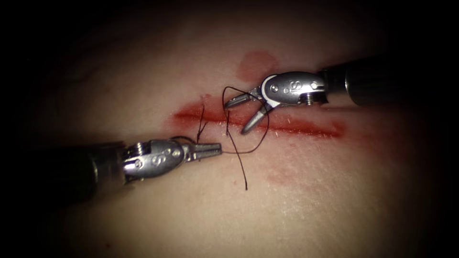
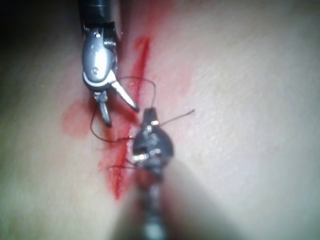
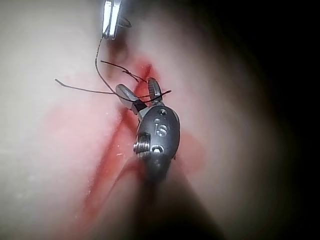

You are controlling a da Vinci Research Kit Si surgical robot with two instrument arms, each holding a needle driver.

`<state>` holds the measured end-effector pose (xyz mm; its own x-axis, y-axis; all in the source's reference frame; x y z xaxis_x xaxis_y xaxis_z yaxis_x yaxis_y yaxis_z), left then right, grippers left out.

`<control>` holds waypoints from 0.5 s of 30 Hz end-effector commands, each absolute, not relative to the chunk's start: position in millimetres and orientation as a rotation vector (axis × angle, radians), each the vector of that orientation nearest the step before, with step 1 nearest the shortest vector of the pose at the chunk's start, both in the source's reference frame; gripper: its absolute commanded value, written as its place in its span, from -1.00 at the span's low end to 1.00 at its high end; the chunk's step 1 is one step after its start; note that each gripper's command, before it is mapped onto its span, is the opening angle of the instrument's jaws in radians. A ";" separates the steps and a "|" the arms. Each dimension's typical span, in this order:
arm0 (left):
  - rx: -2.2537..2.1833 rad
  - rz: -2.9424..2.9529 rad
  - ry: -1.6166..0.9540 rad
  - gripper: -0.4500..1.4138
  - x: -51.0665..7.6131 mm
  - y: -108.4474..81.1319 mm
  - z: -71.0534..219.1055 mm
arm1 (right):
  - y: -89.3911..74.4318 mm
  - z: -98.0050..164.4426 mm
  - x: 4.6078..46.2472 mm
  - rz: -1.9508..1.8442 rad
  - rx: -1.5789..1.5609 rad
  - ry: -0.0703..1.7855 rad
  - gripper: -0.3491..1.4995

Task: Wound Closure
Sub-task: Use the left gripper to wrap the suture around the right gripper once.

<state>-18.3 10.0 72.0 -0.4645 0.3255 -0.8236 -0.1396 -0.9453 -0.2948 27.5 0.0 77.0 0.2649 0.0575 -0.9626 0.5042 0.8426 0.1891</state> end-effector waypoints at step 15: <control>-1.377 2.495 -0.286 -1.00 -20.8 12.2 80.9 | -2.3 77.0 29.0 -0.382 0.640 1.347 0.14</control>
